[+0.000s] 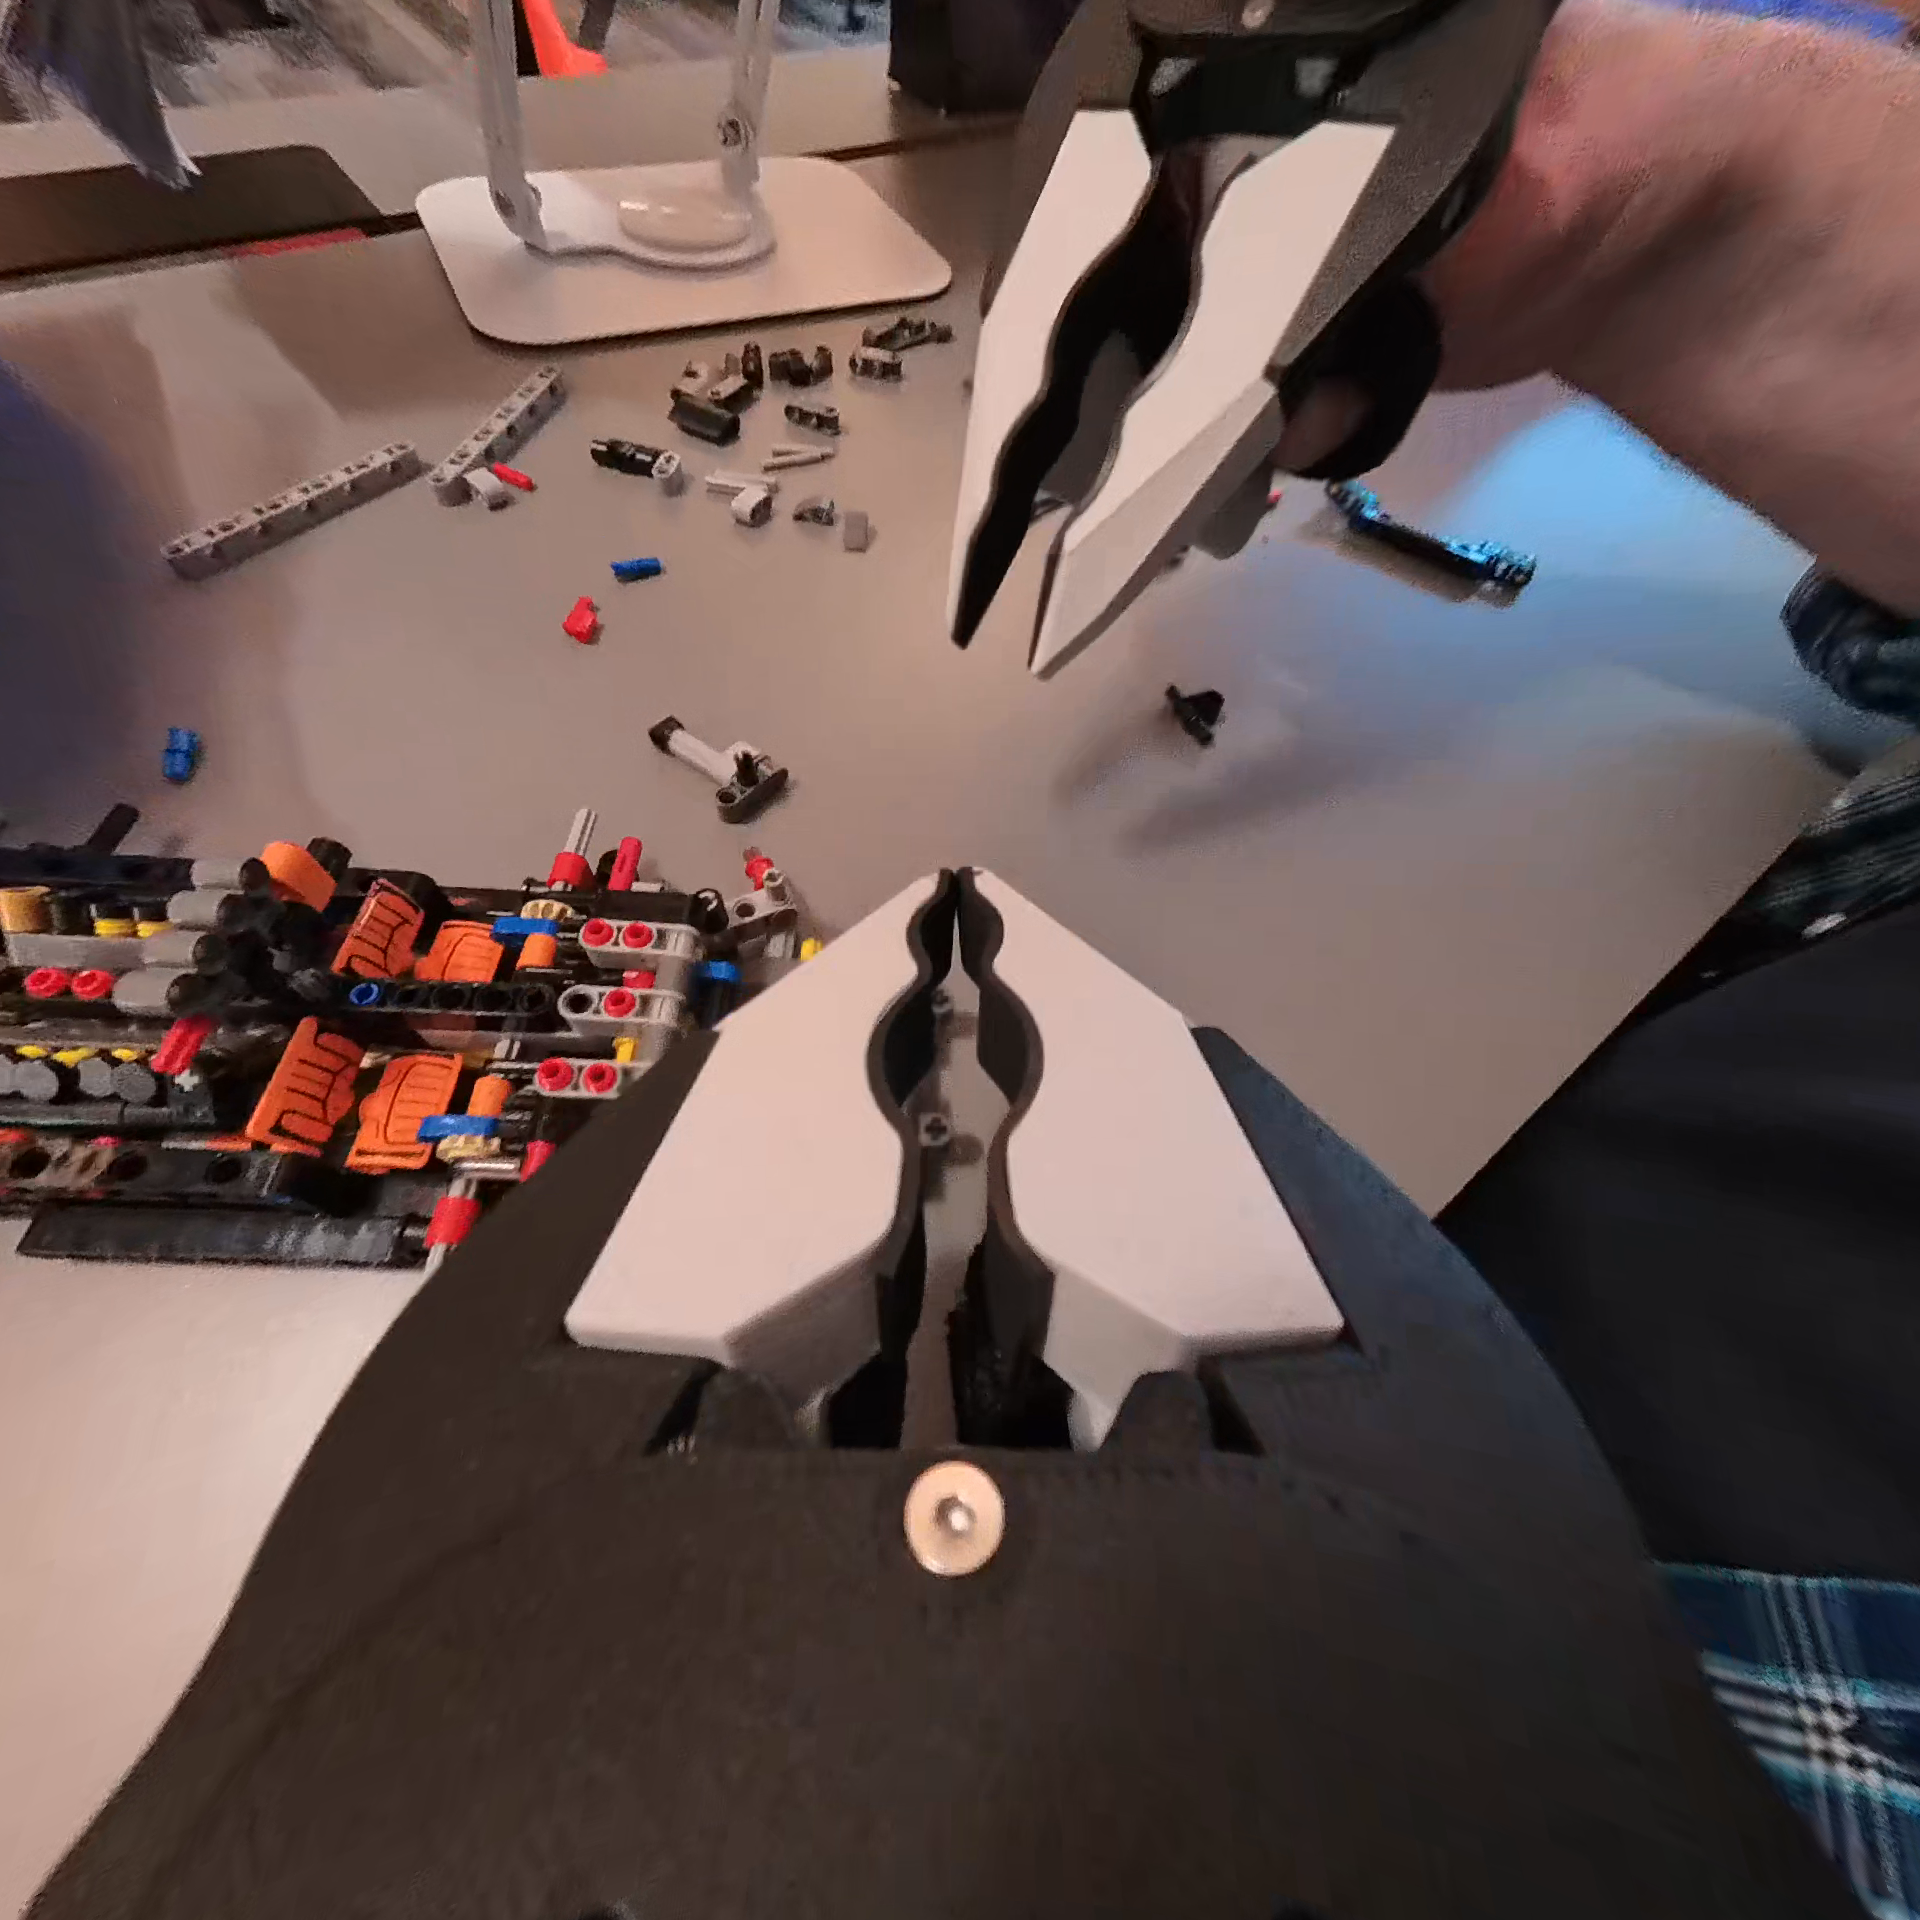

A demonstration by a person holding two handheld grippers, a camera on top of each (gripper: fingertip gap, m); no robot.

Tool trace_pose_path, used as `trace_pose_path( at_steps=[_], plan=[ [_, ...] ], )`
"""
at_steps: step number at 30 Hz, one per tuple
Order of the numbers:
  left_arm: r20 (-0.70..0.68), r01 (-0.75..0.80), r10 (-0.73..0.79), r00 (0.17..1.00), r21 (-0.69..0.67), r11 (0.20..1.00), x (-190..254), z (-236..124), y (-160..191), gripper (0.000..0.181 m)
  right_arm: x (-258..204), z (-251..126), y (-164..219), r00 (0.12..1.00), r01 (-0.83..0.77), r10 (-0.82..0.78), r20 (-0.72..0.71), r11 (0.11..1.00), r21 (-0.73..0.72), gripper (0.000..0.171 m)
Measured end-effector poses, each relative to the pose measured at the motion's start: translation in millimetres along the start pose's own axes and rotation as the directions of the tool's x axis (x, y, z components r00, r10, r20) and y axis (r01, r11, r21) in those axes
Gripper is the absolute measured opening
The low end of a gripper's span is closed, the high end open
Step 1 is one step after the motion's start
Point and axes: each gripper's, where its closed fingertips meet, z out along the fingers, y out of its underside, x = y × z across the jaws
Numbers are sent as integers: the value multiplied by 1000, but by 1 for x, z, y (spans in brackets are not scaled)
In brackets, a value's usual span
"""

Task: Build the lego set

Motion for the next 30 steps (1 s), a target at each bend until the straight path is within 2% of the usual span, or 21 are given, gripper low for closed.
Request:
trace_pose_path(
  at_steps=[6,8,12,19,27,29,30],
  plan=[
    [57,-5,5,998,-16,1000,-16,-4,-8,0,30,14,7,989,-106,104,-103,994,-15,27],
    [66,-12,15,998,-41,999,-22,-1,-9,1,45,23,11,981,-86,76,-176,995,-46,29],
    [72,-16,20,997,-55,998,-27,2,-10,2,61,39,11,977,-34,20,-213,997,-64,32],
    [69,8,-3,998,-71,997,-27,2,-3,3,66,54,12,983,49,-64,-175,995,-85,15],
    [97,27,-24,995,-33,999,-33,4,-14,12,35,32,-8,953,254,-249,-175,967,7,15],
    [104,-1,2,995,-11,1000,-36,2,-22,17,17,22,-15,961,260,-252,-114,964,60,15],
    [96,-29,29,995,-7,1000,-35,2,-26,19,5,16,-19,976,216,-214,-39,971,103,15]
  ],
)
